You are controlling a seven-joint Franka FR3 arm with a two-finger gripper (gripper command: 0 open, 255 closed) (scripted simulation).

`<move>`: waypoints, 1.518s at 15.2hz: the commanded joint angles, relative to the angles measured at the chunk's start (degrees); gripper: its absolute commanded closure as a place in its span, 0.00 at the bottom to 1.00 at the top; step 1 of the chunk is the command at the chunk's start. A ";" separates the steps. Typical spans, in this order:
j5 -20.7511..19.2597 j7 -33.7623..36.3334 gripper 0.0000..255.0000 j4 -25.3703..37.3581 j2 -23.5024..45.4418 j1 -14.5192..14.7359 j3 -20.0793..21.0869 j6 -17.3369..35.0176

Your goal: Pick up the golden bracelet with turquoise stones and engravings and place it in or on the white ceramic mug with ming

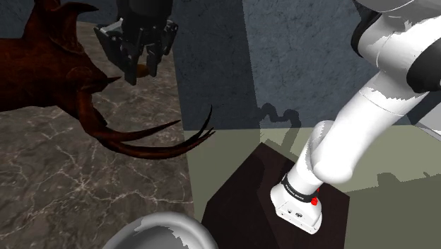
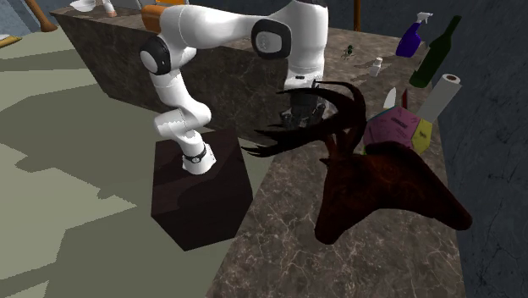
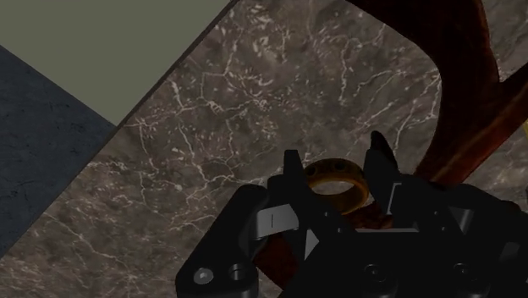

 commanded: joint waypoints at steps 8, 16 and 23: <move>-0.67 12.53 1.00 1.04 -0.06 5.42 7.64 -2.96; -6.54 26.65 1.00 7.86 6.93 11.93 16.18 -7.40; -14.10 37.87 1.00 13.88 15.59 20.35 20.82 -10.68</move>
